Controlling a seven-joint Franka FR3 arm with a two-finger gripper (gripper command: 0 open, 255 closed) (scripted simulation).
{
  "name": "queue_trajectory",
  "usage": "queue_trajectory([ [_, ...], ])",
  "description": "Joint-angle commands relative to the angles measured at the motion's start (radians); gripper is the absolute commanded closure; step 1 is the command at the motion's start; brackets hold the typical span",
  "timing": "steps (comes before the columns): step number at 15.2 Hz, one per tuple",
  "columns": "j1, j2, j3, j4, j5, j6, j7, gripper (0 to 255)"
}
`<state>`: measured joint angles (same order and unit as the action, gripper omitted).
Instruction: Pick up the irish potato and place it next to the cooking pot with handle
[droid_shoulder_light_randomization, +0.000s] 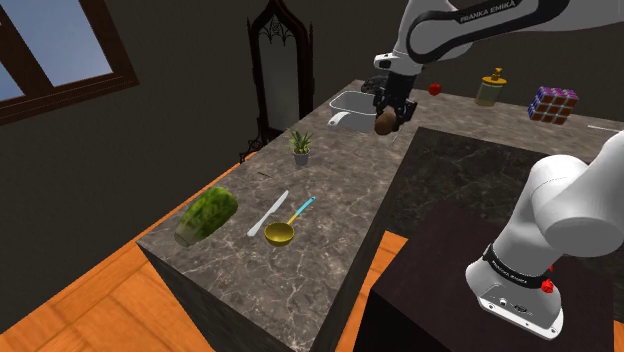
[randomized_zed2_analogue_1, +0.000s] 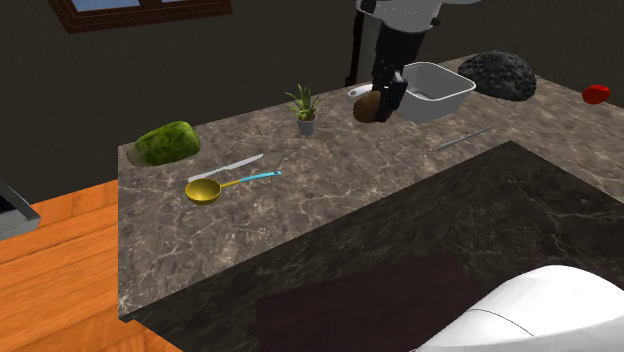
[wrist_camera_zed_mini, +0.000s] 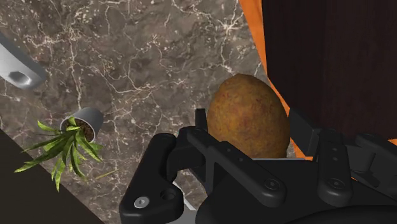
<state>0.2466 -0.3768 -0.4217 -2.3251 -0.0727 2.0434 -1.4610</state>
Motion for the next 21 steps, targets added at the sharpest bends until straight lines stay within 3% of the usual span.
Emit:
queue_trajectory([
  [1,-0.007,0.042,-0.04,0.045,0.008,-0.004,-0.056,255],
  [8,-0.037,0.2,-0.182,0.205,0.071,-0.026,-0.267,255],
  [13,-0.078,0.379,-0.283,0.377,0.187,-0.067,-0.459,255],
  [21,-0.085,0.416,-0.28,0.303,0.221,0.033,-0.49,255],
])
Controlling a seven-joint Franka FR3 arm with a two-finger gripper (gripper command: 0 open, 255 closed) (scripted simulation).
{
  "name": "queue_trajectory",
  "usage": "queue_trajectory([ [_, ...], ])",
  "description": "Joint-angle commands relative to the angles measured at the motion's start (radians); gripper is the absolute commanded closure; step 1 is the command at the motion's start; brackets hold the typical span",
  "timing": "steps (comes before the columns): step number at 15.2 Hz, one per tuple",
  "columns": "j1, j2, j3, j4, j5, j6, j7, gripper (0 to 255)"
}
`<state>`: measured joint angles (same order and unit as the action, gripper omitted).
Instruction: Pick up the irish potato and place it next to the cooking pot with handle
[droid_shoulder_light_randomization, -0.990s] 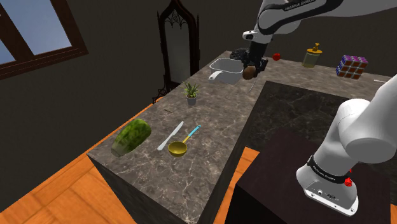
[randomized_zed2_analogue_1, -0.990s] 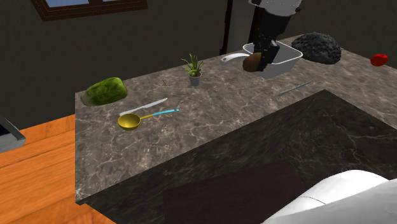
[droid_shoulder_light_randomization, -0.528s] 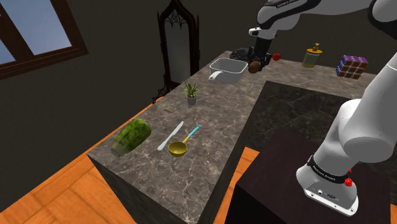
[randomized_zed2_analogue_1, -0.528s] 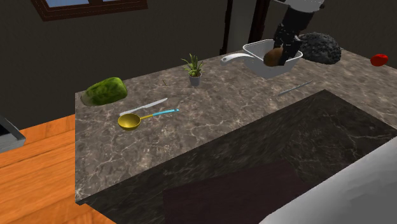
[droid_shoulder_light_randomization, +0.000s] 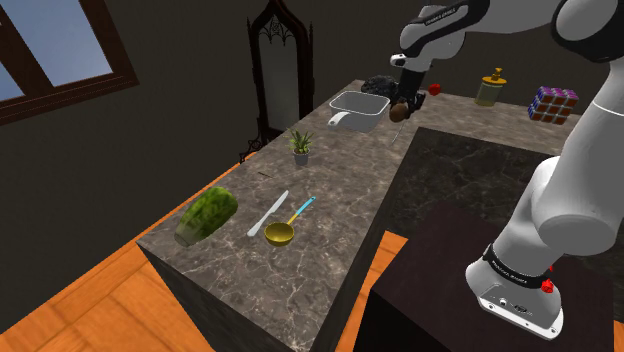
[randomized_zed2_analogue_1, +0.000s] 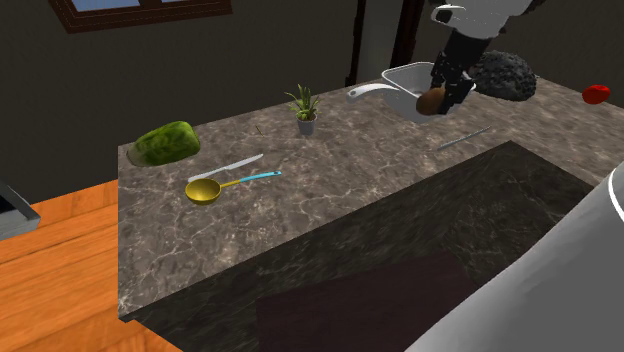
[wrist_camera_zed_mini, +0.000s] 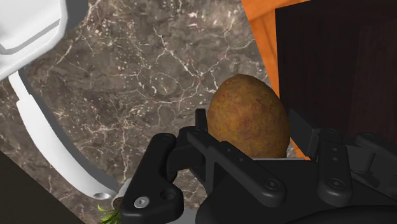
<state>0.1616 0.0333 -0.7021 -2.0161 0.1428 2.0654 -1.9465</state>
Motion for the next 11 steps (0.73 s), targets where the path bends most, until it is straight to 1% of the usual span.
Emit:
queue_trajectory([
  [1,-0.001,0.012,0.0,-0.015,0.011,0.023,-0.009,255],
  [11,-0.011,0.083,0.006,-0.085,0.08,0.142,-0.066,255],
])
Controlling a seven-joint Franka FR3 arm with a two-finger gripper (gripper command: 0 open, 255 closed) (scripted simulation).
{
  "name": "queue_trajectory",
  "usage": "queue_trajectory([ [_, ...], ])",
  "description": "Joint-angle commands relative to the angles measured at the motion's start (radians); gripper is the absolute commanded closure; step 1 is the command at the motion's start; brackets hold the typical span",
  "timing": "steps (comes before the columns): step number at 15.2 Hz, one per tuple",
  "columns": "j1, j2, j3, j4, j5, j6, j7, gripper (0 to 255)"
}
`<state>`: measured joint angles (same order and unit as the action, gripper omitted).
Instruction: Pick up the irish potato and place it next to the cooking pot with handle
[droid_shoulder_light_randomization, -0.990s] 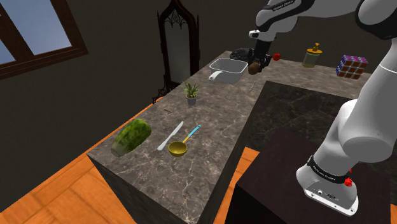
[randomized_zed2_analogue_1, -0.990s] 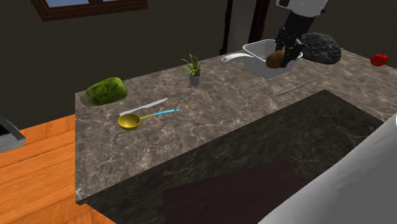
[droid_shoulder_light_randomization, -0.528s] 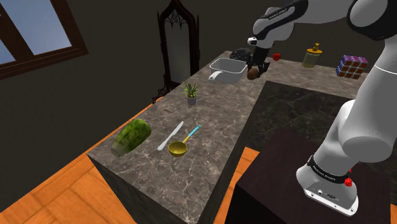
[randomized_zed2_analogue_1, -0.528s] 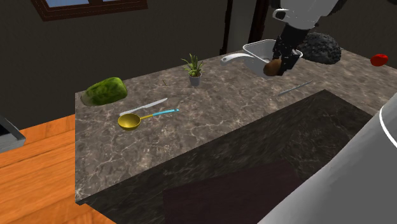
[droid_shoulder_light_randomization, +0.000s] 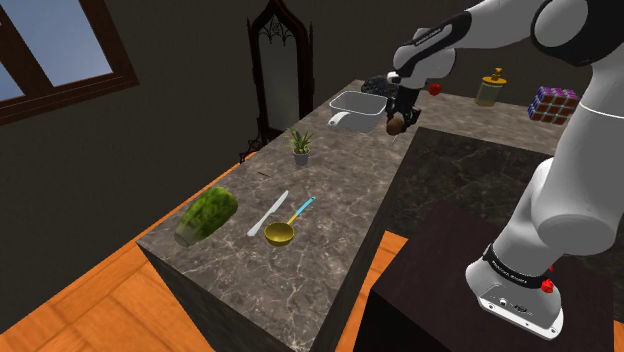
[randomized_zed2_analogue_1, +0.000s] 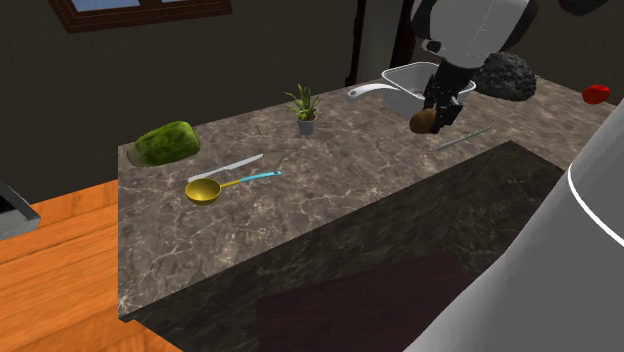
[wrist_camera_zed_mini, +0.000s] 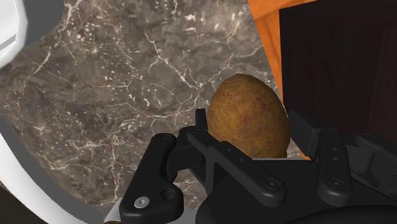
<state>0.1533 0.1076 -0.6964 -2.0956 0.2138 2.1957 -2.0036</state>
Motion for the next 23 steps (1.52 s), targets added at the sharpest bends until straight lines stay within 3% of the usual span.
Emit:
queue_trajectory([
  [1,-0.004,0.017,0.002,-0.011,0.018,0.023,-0.016,255],
  [23,-0.076,0.241,0.093,-0.075,0.258,0.244,-0.197,255],
])
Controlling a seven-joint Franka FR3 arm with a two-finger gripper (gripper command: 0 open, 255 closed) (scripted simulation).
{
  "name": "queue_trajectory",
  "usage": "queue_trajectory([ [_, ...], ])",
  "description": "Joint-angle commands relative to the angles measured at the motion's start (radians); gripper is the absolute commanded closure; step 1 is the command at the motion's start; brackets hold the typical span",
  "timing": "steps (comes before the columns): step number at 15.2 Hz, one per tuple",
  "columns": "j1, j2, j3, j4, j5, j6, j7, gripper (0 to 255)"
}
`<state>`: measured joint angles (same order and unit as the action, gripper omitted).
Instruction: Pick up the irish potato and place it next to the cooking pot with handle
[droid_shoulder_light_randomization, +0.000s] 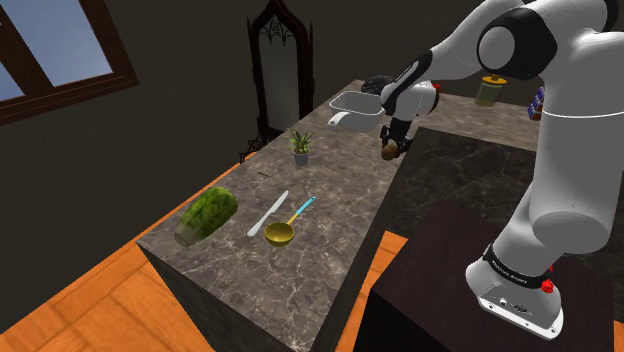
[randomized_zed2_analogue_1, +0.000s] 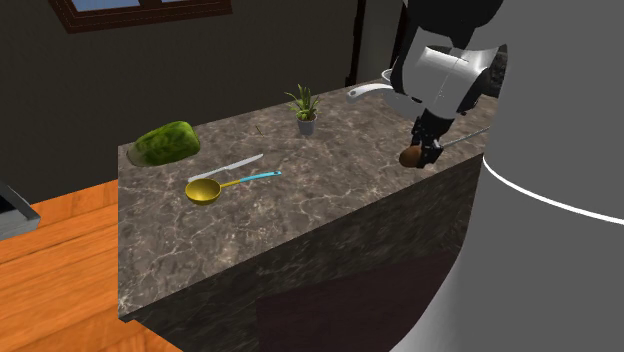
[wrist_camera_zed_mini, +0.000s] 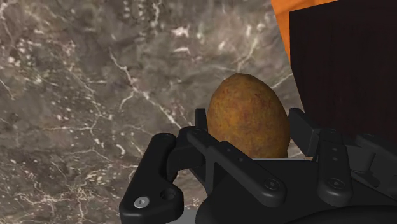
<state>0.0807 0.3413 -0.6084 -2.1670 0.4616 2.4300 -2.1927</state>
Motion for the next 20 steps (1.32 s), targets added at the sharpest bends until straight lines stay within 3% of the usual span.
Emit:
queue_trajectory([
  [1,-0.004,0.008,0.005,-0.003,0.01,0.01,-0.008,255],
  [8,-0.004,0.008,0.005,-0.003,0.01,0.01,-0.008,255],
  [9,-0.004,0.008,0.005,-0.003,0.01,0.01,-0.008,0],
  [14,-0.004,0.008,0.005,-0.003,0.01,0.009,-0.008,0],
  [18,0.035,-0.099,-0.055,0.004,-0.102,-0.078,0.066,0],
  [20,0.034,-0.099,-0.055,0.004,-0.103,-0.078,0.066,0],
])
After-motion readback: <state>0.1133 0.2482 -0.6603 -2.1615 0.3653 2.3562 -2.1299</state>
